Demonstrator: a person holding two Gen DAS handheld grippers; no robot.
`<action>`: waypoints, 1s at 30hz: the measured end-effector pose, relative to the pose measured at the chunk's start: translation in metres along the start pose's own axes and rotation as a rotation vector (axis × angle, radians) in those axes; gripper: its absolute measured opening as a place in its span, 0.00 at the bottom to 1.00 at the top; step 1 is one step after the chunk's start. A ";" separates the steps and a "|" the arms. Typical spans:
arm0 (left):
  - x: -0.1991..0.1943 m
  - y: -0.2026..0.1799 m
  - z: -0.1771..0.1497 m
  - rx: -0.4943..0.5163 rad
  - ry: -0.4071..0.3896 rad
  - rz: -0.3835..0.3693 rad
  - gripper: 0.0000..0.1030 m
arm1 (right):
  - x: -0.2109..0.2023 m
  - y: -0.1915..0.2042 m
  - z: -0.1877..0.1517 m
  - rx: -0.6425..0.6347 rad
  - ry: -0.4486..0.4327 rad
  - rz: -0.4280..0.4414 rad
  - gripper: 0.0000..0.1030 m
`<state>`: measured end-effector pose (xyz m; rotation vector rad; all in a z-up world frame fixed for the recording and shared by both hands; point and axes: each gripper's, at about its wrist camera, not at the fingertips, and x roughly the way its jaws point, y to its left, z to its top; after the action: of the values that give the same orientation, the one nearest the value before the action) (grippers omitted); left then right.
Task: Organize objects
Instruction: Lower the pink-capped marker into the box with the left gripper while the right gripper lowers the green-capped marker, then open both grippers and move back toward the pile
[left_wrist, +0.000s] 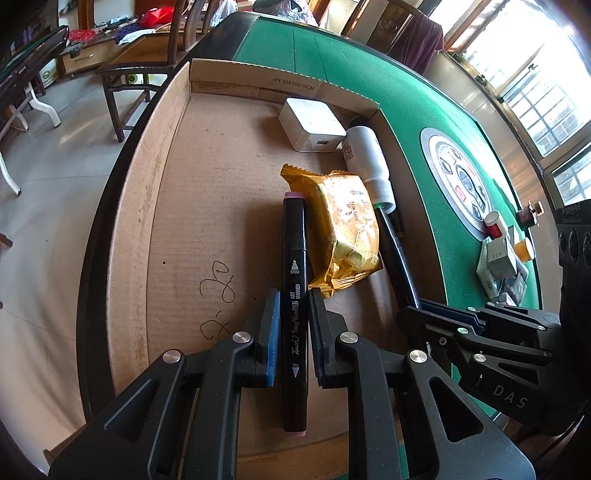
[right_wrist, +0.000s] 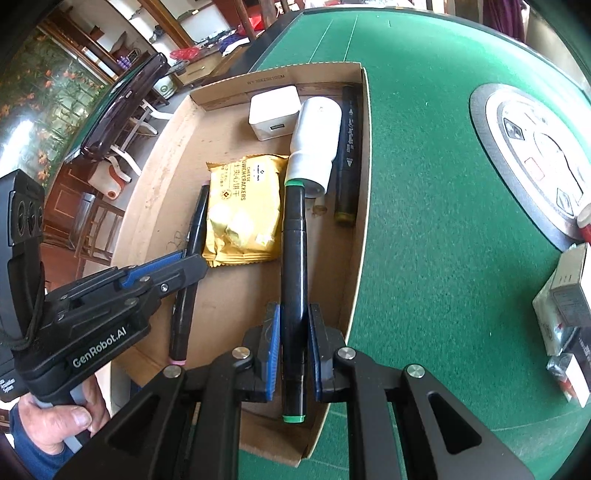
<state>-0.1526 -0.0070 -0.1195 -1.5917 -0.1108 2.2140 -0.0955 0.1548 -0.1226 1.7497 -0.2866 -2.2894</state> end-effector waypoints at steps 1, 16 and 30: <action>0.000 0.000 0.000 -0.001 0.000 0.002 0.14 | 0.000 0.000 0.000 0.000 0.002 -0.001 0.12; 0.000 -0.014 -0.006 0.007 0.012 -0.004 0.16 | -0.008 0.000 -0.006 -0.018 -0.004 0.018 0.16; -0.032 -0.051 -0.012 0.024 -0.060 0.006 0.16 | -0.065 -0.036 -0.025 0.033 -0.119 0.094 0.16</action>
<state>-0.1184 0.0255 -0.0799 -1.5151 -0.0965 2.2598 -0.0576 0.2092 -0.0810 1.5827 -0.4219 -2.3372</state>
